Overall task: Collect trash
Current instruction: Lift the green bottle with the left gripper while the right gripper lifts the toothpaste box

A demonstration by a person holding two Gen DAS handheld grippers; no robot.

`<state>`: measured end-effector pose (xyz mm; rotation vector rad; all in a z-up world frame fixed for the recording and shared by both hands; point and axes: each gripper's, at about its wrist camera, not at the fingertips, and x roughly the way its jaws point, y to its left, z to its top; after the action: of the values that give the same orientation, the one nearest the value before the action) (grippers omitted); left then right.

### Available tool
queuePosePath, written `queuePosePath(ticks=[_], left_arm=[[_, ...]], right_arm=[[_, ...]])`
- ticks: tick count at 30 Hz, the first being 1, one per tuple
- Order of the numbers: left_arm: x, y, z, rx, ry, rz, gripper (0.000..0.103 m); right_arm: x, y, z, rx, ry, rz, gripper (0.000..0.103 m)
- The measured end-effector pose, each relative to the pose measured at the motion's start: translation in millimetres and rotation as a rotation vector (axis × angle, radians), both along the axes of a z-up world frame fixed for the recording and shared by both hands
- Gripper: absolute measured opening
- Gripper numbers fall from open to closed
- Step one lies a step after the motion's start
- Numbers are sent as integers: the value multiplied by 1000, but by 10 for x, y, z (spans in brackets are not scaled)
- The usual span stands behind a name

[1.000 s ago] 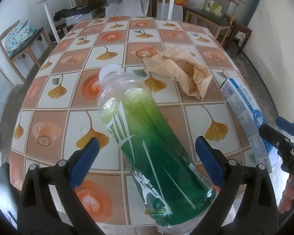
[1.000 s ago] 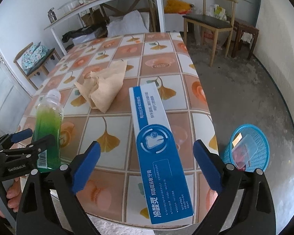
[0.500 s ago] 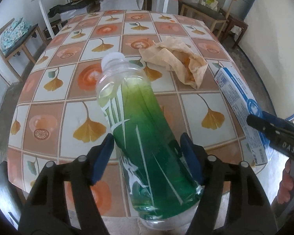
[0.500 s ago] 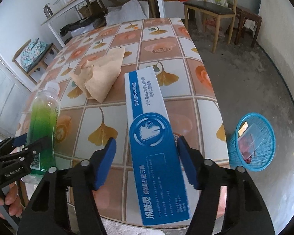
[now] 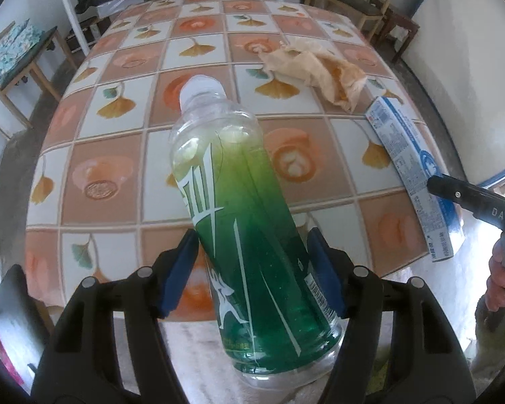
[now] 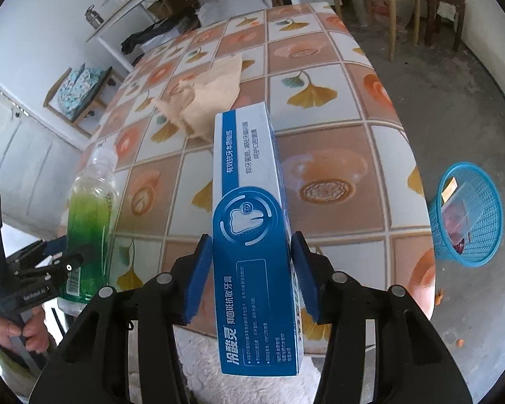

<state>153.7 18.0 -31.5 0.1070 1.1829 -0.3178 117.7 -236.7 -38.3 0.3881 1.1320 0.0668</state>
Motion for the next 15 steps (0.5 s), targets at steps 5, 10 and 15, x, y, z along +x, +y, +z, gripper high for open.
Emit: queuePosePath(ticks=[5,10,15], left_arm=[[75,15,36,-19,-6,17,70],[271,65,7,-86,52,68,70],[486,70,-44,-119,69,125,70]], right_arm=[[49,23,-7,-4,11,14,48],[69,35,-31,-12,19,20,50],[74,44,-43,-15,22,23,50]])
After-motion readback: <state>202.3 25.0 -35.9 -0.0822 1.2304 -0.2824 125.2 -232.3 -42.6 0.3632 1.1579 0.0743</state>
